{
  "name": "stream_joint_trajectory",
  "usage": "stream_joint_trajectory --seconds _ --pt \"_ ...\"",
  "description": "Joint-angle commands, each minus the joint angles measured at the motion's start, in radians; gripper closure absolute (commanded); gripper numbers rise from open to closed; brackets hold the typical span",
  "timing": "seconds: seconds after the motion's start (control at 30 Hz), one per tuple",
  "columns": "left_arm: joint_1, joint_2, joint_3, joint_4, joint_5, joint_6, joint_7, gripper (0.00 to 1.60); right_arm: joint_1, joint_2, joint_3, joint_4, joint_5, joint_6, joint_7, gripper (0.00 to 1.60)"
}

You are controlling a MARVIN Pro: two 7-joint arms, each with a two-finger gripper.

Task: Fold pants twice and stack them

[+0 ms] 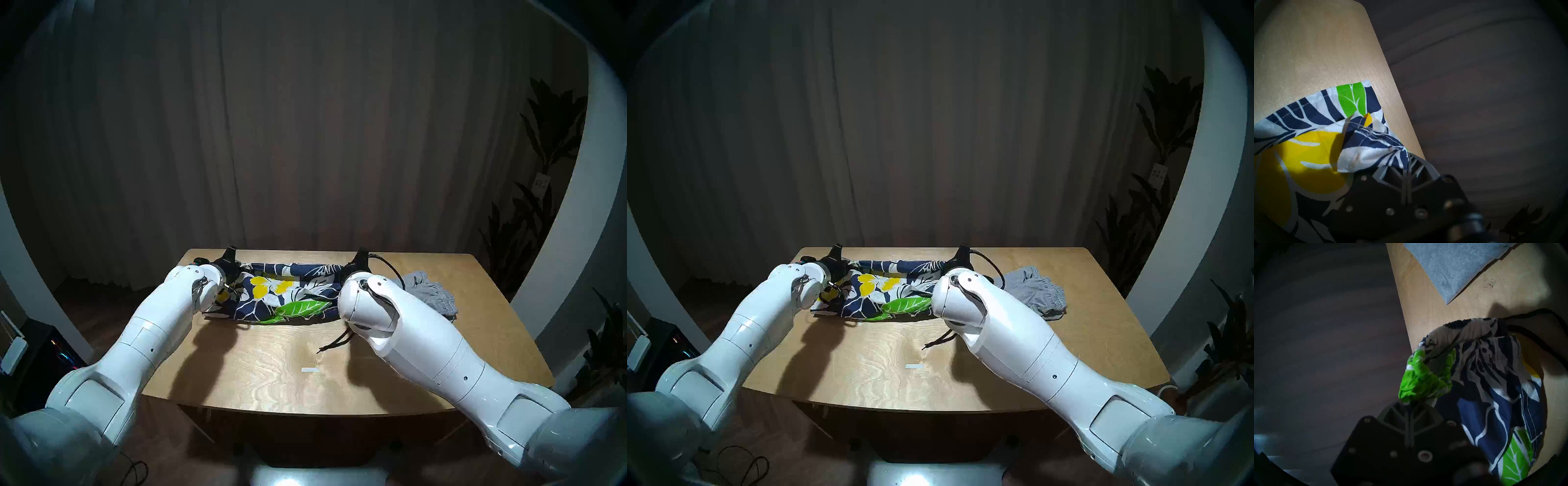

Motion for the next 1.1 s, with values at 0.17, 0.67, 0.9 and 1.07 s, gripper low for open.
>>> stream_joint_trajectory --seconds 0.17,0.67,0.9,1.07 --pt "-0.116 -0.05 0.006 0.099 0.032 -0.007 -0.02 1.6 0.073 -0.068 -0.003 0.085 -0.009 0.043 0.027 1.6" --pt "-0.189 -0.096 0.014 0.226 0.068 -0.018 -0.031 0.0 0.111 -0.136 -0.015 0.209 -0.011 0.074 0.046 1.6" --pt "-0.221 -0.121 0.018 0.274 0.085 -0.025 -0.039 0.0 0.139 -0.162 -0.013 0.265 -0.015 0.089 0.06 0.92" --pt "-0.244 -0.143 0.024 0.316 0.1 -0.031 -0.049 0.0 0.162 -0.185 -0.01 0.316 -0.018 0.104 0.073 0.0"
